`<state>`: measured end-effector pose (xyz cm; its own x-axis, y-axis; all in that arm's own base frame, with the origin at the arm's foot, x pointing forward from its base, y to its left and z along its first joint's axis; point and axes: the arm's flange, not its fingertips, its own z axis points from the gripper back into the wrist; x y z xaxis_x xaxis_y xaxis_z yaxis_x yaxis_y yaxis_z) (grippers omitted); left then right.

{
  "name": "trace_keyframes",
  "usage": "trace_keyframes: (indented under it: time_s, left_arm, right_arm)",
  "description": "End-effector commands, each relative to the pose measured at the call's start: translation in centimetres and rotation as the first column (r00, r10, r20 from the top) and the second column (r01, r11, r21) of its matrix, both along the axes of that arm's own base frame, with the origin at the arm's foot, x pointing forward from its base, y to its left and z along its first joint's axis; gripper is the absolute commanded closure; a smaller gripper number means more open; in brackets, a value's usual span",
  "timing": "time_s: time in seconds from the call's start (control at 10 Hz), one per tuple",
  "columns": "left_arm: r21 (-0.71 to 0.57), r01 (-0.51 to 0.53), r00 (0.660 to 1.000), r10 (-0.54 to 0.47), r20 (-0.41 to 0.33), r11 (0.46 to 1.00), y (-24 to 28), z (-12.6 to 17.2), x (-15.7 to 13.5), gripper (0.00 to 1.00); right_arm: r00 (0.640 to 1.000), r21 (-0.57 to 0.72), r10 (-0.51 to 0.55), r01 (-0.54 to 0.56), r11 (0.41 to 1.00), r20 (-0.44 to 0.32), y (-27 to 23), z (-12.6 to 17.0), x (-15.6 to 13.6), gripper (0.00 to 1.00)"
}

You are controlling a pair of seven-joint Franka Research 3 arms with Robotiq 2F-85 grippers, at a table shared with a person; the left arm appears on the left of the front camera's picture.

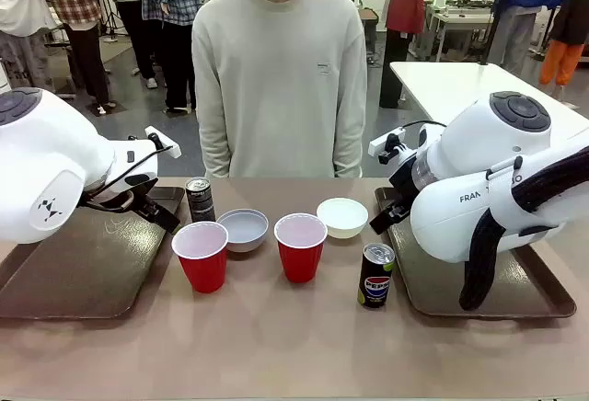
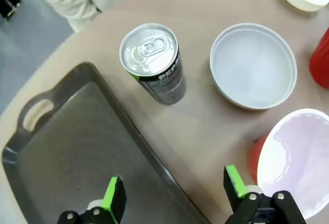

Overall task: Prepare tableware on both trays.
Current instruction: Pick up a Picnic Bowl from the table and place it on a Handle tray.

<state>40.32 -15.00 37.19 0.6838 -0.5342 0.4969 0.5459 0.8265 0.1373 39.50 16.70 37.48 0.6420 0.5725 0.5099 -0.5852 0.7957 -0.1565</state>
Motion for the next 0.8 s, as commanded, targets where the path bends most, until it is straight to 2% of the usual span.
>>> trace_keyframes:
  time_s: [0.0, 0.7]
  left_arm:
    - [0.000, 0.000, 1.000, 0.000, 0.000, 1.000, -0.01, 0.00, -0.01, 0.00]
    - [0.000, 0.000, 1.000, 0.000, 0.000, 1.000, -0.01, 0.00, -0.01, 0.00]
  right_arm:
    - [1.000, 0.000, 0.000, 0.000, 1.000, 0.000, 0.00, 0.00, 0.00, 0.00]
    - [1.000, 0.000, 0.000, 0.000, 1.000, 0.000, 0.00, 0.00, 0.00, 0.00]
